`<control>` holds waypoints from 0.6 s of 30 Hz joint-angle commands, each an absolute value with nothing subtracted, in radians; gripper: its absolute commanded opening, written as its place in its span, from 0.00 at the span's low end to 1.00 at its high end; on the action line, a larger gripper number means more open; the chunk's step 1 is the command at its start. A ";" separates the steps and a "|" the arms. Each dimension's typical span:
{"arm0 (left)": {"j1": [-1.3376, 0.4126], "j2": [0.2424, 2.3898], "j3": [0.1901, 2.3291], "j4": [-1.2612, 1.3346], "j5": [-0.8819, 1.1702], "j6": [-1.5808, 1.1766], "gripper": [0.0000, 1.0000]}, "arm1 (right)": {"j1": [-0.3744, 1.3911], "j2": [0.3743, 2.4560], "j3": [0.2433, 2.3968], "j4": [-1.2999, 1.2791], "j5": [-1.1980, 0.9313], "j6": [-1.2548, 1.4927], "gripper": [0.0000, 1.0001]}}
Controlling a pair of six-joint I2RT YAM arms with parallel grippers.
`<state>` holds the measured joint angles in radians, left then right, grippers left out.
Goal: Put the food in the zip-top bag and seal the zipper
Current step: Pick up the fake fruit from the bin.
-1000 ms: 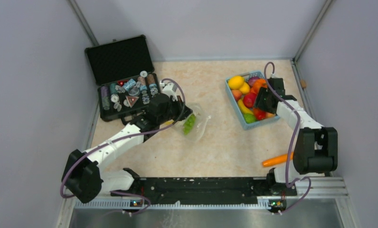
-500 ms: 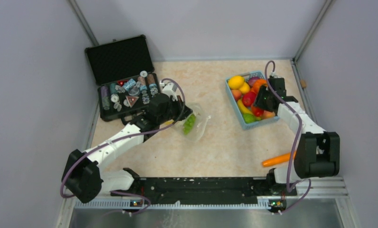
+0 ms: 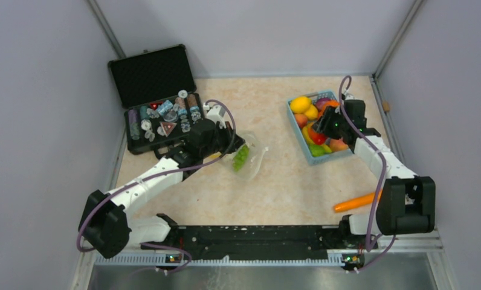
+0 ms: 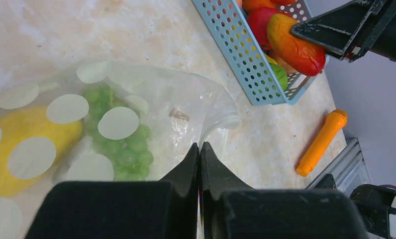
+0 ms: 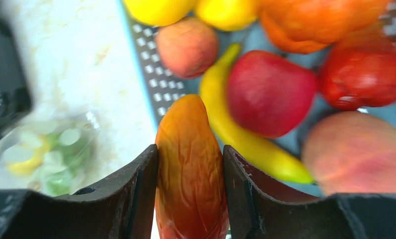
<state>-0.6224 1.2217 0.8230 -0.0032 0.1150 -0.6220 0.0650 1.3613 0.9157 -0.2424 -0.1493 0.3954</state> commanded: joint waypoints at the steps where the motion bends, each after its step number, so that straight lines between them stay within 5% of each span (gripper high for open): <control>1: -0.623 1.205 0.858 0.034 0.111 -0.620 0.00 | 0.077 1.346 0.858 -0.033 -0.445 0.507 0.25; 6: -0.623 1.201 0.857 0.029 0.106 -0.618 0.00 | 0.079 1.353 0.804 0.141 -0.612 0.603 0.27; 18: -0.622 1.193 0.850 0.044 0.097 -0.622 0.00 | 0.230 1.363 0.880 0.074 -0.789 0.433 0.28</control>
